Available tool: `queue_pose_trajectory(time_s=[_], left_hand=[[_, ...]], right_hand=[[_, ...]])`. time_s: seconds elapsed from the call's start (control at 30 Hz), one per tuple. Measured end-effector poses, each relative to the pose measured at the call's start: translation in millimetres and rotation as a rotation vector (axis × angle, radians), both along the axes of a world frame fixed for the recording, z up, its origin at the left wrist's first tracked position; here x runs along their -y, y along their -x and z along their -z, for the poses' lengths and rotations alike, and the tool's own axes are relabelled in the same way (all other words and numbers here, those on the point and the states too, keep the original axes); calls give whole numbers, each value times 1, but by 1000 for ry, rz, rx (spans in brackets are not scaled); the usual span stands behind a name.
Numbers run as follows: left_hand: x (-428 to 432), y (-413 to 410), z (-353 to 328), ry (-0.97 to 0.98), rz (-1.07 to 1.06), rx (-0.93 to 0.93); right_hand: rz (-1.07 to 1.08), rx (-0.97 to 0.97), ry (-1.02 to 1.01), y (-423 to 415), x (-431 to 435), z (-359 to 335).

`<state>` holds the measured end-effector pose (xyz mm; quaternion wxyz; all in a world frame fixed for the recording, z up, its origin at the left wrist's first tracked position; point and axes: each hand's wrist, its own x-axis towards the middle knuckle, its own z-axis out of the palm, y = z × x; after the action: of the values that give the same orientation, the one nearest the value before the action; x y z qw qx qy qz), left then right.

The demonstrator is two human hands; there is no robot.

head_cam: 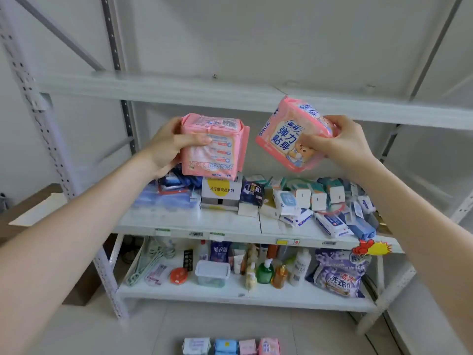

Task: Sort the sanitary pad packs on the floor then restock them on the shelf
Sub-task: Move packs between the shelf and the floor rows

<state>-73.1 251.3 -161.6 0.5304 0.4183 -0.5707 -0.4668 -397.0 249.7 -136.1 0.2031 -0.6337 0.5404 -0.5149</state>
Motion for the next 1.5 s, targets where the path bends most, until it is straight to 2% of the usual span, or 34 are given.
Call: queue_pose_trajectory(time_s=[0.23, 0.4, 0.63, 0.83, 1.03, 1.27, 1.5], left_hand=[[-90, 41, 96, -154, -75, -12], [-140, 84, 180, -299, -67, -47], [-186, 153, 292, -532, 69, 181], [-210, 202, 369, -607, 138, 274], [-204, 231, 436, -645, 131, 361], [-152, 236, 519, -700, 130, 393], [-83, 241, 646, -685, 175, 471]], right_hand=[[-77, -83, -130, 40, -77, 88], [-67, -218, -325, 87, -130, 172], [33, -232, -492, 156, -208, 285], [69, -169, -634, 204, -260, 369], [57, -109, -768, 233, -275, 446], [39, -164, -938, 231, -250, 539], [-1, -188, -977, 226, -199, 665]])
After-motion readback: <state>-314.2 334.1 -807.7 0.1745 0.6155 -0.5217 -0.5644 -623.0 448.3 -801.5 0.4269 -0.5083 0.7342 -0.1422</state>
